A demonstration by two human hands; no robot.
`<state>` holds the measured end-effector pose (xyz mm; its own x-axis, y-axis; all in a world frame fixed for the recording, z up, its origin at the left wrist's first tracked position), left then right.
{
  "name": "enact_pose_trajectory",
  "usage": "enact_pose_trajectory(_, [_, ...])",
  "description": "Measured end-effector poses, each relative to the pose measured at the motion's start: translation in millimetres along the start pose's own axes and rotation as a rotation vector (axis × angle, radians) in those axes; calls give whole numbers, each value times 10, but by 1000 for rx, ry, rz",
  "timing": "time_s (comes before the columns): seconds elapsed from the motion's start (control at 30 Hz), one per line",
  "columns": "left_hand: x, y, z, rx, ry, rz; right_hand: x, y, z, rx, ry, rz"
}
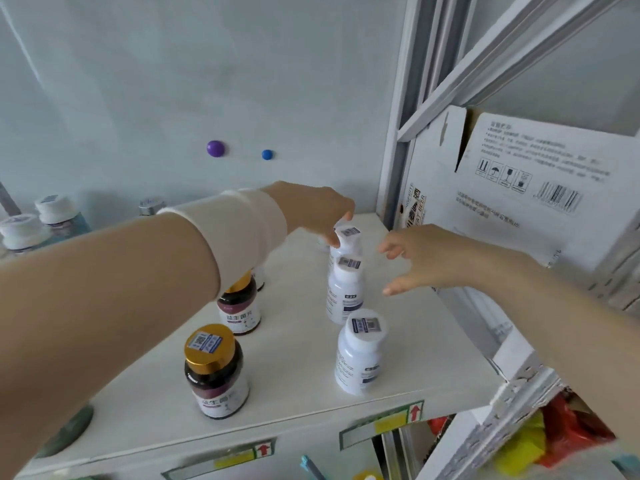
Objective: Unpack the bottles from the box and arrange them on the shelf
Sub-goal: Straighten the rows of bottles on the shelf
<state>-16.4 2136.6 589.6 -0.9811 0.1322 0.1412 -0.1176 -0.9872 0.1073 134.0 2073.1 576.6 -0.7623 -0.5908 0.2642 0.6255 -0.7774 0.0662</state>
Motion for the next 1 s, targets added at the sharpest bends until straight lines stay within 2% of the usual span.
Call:
enact_pose_trajectory(0.27, [-104, -40, -144, 96, 258, 68, -67, -154, -467, -122, -386, 86])
enact_pose_trajectory(0.47, [-130, -110, -271, 105, 355, 87, -132, -216, -672, -269, -566, 107])
enact_pose_trajectory(0.73, [-63, -135, -254, 187, 475, 67, -295, -236, -685, -326, -656, 89])
enact_pose_trajectory(1.0, [-19, -143, -256, 198, 533, 34, -281, -227, -723, -338, -668, 86])
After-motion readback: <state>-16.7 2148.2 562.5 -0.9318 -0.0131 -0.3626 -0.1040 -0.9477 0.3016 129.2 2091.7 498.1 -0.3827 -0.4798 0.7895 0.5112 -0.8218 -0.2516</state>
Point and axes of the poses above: each hand's wrist, its own y-axis away from the middle knuckle, its own z-axis out of the back of the hand, x = y × z, the point moved 4 cm from there along -y, towards the middle knuckle, and after that the axes turned 15 degrees about z, right-handed, at the moved point
